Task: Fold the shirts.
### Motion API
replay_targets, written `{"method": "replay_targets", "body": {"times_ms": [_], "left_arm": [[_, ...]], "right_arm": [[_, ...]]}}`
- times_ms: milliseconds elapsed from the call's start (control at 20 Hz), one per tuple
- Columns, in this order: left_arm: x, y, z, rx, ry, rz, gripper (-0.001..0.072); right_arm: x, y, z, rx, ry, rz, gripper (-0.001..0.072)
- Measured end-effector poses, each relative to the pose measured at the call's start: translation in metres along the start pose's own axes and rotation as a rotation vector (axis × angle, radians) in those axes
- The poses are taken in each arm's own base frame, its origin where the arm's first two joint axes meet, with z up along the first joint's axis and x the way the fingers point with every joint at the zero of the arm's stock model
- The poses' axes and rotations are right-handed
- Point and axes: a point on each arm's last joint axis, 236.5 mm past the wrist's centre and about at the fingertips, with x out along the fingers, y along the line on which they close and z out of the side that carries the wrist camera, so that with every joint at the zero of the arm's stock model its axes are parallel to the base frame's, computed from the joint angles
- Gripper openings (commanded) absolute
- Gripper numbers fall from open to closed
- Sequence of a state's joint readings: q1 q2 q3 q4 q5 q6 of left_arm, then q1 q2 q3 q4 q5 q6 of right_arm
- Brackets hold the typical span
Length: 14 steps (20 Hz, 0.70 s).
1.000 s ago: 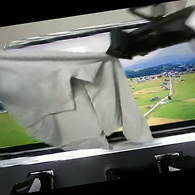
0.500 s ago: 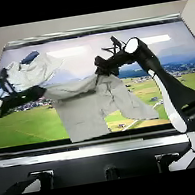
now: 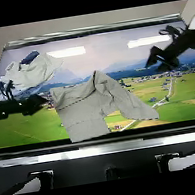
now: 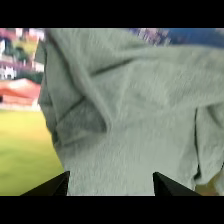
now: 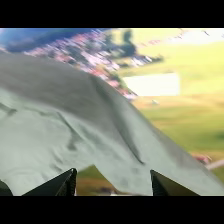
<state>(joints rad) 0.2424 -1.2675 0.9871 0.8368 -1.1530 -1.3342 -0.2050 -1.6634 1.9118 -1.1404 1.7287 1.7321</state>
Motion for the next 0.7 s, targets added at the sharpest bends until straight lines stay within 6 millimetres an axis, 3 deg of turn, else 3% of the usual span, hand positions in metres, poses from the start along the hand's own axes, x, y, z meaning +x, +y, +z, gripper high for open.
{"method": "replay_targets", "body": {"times_ms": [150,300,450,500,700], "left_arm": [[0.032,0.017,-0.064,-0.064,0.173,0.013,0.0579],[0.057,0.023,-0.099,-0.076,0.232,0.028,0.0579],[0.073,0.020,-0.113,-0.062,0.237,0.034,0.0576],[0.076,0.019,-0.113,-0.057,0.228,0.036,0.0513],[0.090,0.015,-0.119,-0.062,0.231,0.032,0.0513]], "right_arm": [[0.000,-0.064,-0.042,0.085,0.107,-0.132,0.0545],[0.021,-0.099,-0.085,0.125,0.208,-0.195,0.0550],[0.045,-0.123,-0.118,0.134,0.283,-0.222,0.0560],[0.051,-0.127,-0.127,0.134,0.306,-0.228,0.0561],[0.074,-0.143,-0.148,0.122,0.350,-0.242,0.0569]]}}
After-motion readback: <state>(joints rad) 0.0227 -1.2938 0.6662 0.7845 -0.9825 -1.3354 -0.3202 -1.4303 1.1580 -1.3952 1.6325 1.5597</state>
